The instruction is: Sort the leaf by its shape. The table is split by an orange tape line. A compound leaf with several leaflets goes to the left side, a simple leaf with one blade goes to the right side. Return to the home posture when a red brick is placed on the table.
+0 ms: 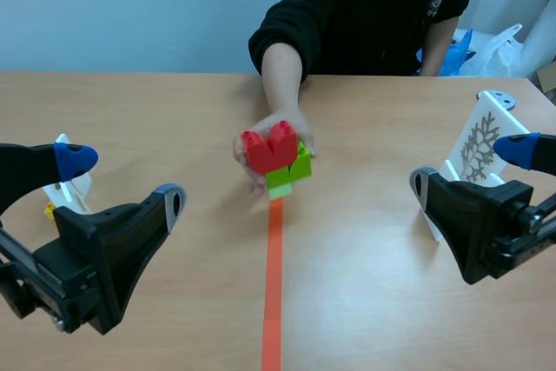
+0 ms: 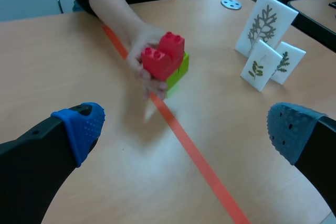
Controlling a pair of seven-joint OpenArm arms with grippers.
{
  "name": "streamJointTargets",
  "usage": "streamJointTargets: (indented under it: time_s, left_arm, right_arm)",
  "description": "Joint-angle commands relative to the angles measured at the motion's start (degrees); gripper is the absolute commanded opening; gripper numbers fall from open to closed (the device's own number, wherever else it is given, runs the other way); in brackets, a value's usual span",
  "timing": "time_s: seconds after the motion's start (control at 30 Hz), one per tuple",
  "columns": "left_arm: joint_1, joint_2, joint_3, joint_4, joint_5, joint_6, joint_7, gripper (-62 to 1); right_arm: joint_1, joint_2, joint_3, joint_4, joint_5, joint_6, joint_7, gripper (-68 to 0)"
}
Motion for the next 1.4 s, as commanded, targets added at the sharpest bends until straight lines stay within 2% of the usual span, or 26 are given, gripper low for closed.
streamJointTargets:
  time_s: [0.0, 0.8, 1.13, 1.37]
  left_arm:
    - [-0.2, 0.2, -0.1, 0.5, -0.3, -0.1, -0.9, 1.4]
    - [-0.2, 0.2, -0.1, 0.3, 0.2, -0.1, -0.9, 1.4]
    - [-0.5, 0.1, -0.1, 0.3, 2.2, -0.1, -1.3, 1.4]
    - [-0.5, 0.1, -0.1, 0.3, 2.2, -0.1, -1.3, 1.4]
  right_arm:
    - [0.7, 0.0, 0.8, 0.4, 0.7, 0.0, 1.1, 0.4]
    - [0.7, 0.0, 0.8, 0.4, 1.0, 0.0, 1.1, 0.4]
    - [0.7, 0.0, 0.8, 0.4, 0.2, 0.0, 0.9, 0.4]
    - [0.7, 0.2, 0.8, 0.4, 0.2, 0.0, 0.9, 0.4]
